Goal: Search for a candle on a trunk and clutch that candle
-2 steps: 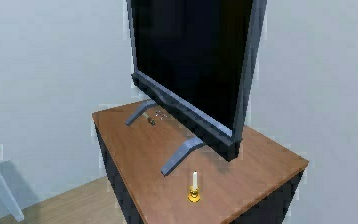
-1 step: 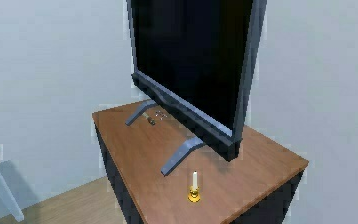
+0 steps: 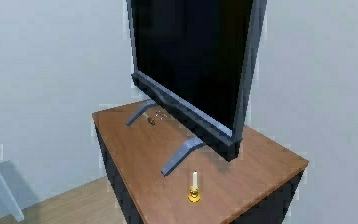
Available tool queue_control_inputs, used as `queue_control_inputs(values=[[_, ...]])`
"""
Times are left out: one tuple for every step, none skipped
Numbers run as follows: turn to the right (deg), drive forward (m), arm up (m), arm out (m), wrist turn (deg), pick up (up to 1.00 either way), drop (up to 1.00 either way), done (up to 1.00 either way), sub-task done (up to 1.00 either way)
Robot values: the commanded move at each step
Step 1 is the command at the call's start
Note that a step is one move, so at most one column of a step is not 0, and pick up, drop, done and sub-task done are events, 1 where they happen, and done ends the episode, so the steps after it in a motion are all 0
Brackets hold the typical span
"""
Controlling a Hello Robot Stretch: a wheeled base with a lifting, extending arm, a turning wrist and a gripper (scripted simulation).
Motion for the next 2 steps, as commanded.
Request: queue_control_inputs(values=[[0.0,0.00,0.00,0.00,45.0,0.00,0.00,0.00,0.00],[0.0,0.00,0.00,0.00,45.0,0.00,0.00,0.00,0.00]])
